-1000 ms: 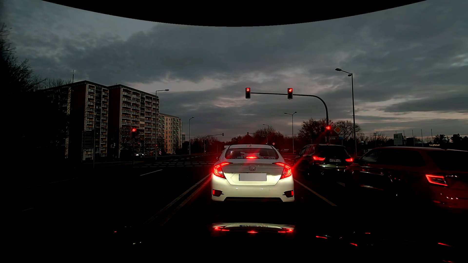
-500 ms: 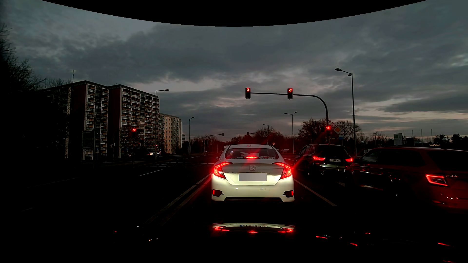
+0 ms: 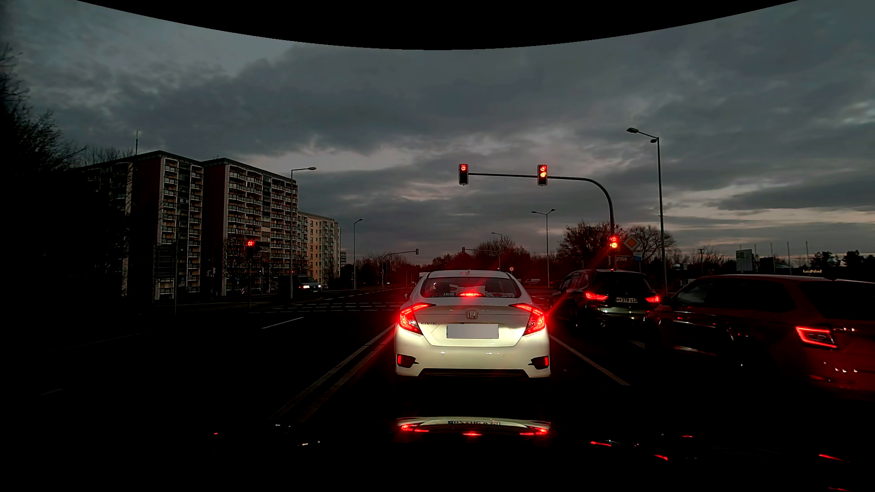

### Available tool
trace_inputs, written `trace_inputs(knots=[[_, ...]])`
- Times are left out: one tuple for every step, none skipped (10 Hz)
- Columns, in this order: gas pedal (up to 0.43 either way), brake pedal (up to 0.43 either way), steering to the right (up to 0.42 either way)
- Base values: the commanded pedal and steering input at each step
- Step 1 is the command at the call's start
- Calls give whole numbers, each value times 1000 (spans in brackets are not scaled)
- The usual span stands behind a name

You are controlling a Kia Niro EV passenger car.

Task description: Follow the waypoints while adhering to traffic rules and regulations

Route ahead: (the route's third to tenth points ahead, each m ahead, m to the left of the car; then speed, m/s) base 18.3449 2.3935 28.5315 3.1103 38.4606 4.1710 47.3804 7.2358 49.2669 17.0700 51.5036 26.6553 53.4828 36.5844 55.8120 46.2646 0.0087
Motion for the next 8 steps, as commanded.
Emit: trace_inputs(knots=[[0,335,-5],[0,335,-5],[0,335,-5],[0,335,-5],[0,335,-5],[0,335,-5],[0,335,-5],[0,341,-5]])
